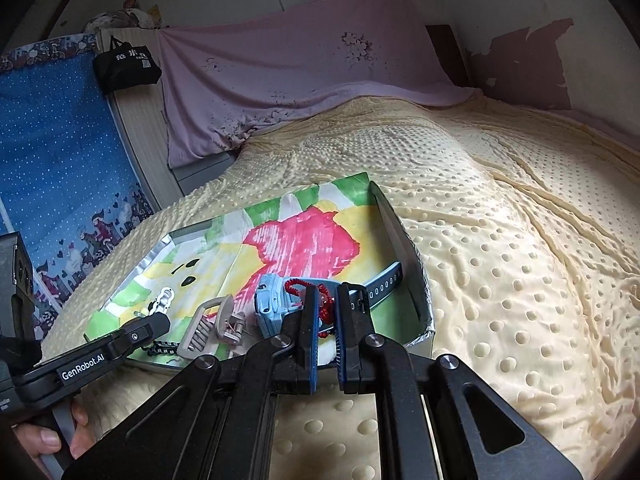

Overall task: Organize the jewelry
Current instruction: 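Lower the clip and red cord into the grey tray and open both tools, then withdraw both tools from the tray back over the bed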

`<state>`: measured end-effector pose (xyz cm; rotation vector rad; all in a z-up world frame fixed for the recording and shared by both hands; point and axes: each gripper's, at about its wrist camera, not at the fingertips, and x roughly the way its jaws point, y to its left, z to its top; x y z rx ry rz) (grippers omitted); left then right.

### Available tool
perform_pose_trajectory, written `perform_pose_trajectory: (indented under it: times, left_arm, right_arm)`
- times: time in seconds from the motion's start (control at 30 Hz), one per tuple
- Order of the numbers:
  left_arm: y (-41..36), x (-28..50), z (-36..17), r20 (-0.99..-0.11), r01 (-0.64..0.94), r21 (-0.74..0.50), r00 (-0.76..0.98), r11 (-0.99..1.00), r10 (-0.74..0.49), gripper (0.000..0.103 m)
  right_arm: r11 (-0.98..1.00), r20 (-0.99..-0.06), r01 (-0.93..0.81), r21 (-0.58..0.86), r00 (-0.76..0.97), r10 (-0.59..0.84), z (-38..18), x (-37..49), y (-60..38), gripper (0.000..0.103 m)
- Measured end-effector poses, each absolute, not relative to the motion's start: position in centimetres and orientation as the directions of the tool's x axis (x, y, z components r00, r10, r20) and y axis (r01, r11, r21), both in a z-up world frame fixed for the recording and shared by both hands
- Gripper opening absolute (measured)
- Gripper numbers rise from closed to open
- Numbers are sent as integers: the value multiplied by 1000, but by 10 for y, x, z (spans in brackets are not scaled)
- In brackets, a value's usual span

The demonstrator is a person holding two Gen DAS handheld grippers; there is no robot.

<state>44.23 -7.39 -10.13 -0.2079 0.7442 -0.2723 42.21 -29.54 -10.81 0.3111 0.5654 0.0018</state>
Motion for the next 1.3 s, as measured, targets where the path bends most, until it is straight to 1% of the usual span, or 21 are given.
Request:
perform_pose_trajectory:
  times: [0.2, 0.27, 0.3, 0.37, 0.4, 0.43, 0.57, 0.6, 0.63, 0.67, 0.7, 0.73, 0.8, 0.83, 0.87, 0.93, 0.97, 1.03, 1.1, 1.17, 1.3]
  left_arm:
    - [-77, 443, -102, -643, 164, -265, 704, 950, -301, 6]
    - [-79, 443, -103, -655, 156, -253, 698, 955, -288, 6]
    - [-80, 442, -102, -656, 153, -252, 698, 955, -285, 6]
    - [-80, 439, -101, -650, 155, -254, 703, 955, -287, 7]
    - [-80, 437, -99, -646, 152, -252, 709, 956, -283, 9]
    - [-80, 435, -98, -643, 149, -250, 714, 957, -279, 13]
    - [-79, 426, -93, -618, 146, -251, 737, 957, -274, 25]
    - [-78, 423, -91, -612, 143, -248, 743, 958, -270, 30]
    - [-77, 421, -90, -606, 141, -249, 750, 958, -267, 39]
    - [-76, 418, -88, -596, 137, -249, 758, 959, -264, 46]
    - [-75, 414, -86, -584, 131, -246, 771, 960, -255, 61]
    - [-73, 410, -84, -567, 125, -242, 787, 962, -245, 68]
    - [-69, 402, -79, -538, 129, -242, 807, 962, -243, 69]
    - [-68, 398, -77, -534, 132, -242, 809, 961, -245, 73]
    - [-66, 395, -76, -529, 128, -239, 814, 963, -240, 76]
    - [-62, 387, -72, -514, 116, -230, 829, 966, -222, 87]
    - [-59, 382, -71, -503, 116, -226, 836, 967, -218, 89]
    - [-55, 374, -67, -487, 112, -215, 849, 970, -206, 93]
    - [-49, 367, -66, -482, 104, -211, 854, 972, -196, 95]
    - [-43, 358, -66, -479, 95, -210, 858, 973, -187, 96]
    - [-27, 339, -68, -472, 68, -210, 867, 975, -163, 99]
  right_arm:
    - [949, -529, 83, 304, 843, 95, -115, 420, -297, 8]
    - [947, -530, 84, 312, 842, 100, -116, 419, -299, 10]
    - [946, -530, 85, 314, 842, 100, -116, 419, -300, 12]
    - [945, -524, 84, 315, 846, 99, -116, 415, -302, 28]
    - [945, -518, 87, 316, 850, 95, -115, 413, -303, 32]
    - [944, -508, 87, 318, 856, 93, -114, 411, -304, 33]
    - [943, -486, 79, 322, 869, 94, -110, 403, -308, 33]
    - [943, -480, 75, 324, 872, 96, -108, 401, -309, 33]
    - [943, -473, 70, 325, 876, 98, -107, 399, -309, 34]
    - [944, -466, 66, 324, 879, 98, -105, 396, -309, 37]
    - [945, -458, 62, 322, 883, 98, -104, 394, -309, 41]
    - [945, -448, 59, 321, 889, 97, -103, 390, -310, 46]
    - [948, -427, 43, 316, 899, 102, -100, 383, -309, 50]
    - [949, -417, 34, 313, 903, 105, -99, 380, -309, 53]
    - [949, -406, 22, 314, 907, 113, -99, 376, -308, 58]
    - [950, -383, 6, 311, 916, 120, -96, 369, -308, 66]
    - [950, -368, -7, 312, 921, 128, -94, 365, -307, 72]
    - [951, -347, -28, 309, 927, 140, -92, 358, -305, 80]
    - [951, -327, -47, 305, 933, 151, -90, 350, -303, 83]
    - [953, -312, -63, 296, 937, 159, -87, 343, -300, 88]
    - [954, -296, -82, 287, 940, 170, -81, 330, -297, 89]
